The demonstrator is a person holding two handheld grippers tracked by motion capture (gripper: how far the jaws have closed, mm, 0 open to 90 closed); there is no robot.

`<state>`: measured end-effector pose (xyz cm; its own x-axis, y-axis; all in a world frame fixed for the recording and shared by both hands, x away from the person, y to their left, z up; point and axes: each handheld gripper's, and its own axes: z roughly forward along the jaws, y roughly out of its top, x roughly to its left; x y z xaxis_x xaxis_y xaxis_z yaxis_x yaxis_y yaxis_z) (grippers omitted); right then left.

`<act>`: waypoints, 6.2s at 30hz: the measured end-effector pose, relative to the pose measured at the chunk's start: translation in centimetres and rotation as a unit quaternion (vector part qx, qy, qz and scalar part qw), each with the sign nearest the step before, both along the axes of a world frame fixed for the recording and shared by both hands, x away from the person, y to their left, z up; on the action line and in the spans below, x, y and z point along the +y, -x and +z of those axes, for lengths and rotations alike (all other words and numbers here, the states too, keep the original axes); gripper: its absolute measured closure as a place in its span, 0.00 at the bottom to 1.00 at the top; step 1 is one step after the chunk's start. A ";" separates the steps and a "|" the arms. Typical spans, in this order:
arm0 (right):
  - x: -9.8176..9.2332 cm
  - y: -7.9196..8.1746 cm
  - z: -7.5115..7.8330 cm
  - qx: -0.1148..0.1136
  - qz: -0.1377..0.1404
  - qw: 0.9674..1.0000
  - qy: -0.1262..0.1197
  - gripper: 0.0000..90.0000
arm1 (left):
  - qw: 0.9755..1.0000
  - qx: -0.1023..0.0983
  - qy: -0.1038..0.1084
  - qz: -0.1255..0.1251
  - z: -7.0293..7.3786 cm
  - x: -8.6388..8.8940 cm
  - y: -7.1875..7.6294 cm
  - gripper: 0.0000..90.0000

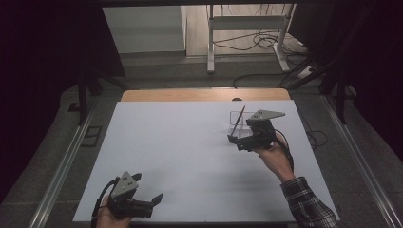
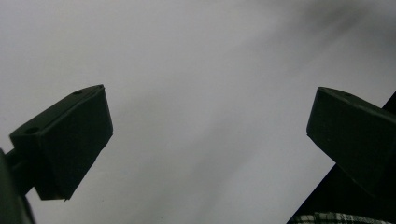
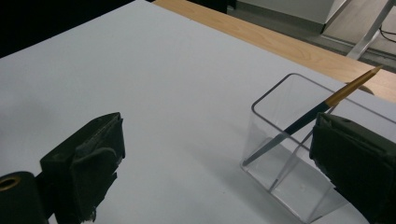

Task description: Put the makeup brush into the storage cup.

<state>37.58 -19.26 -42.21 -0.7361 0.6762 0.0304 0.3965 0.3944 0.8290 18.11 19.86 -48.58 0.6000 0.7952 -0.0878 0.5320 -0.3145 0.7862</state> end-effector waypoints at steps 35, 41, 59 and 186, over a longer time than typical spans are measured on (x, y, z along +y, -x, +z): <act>-0.5 3.1 -1.1 0.005 0.016 0.999 0.030 0.00 | 1.000 -0.003 -0.013 -0.001 0.0 0.0 0.1 0.01; -0.3 3.6 -1.2 0.001 0.016 0.999 0.034 0.00 | 1.000 -0.003 -0.013 -0.001 0.1 0.0 0.1 0.01; -0.5 5.3 -1.7 0.002 0.016 0.999 0.036 0.00 | 1.000 -0.004 -0.005 0.003 0.1 0.3 0.1 0.01; -10.2 14.1 -3.1 -0.018 -0.066 0.996 0.053 0.00 | 1.000 -0.020 0.008 0.019 0.1 2.5 -0.1 0.01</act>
<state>23.49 -29.43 -45.33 -0.6392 0.7658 -0.0713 0.4215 0.4263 0.8004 18.22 22.40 -48.50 0.5730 0.8159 -0.0774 0.5109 -0.2818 0.8121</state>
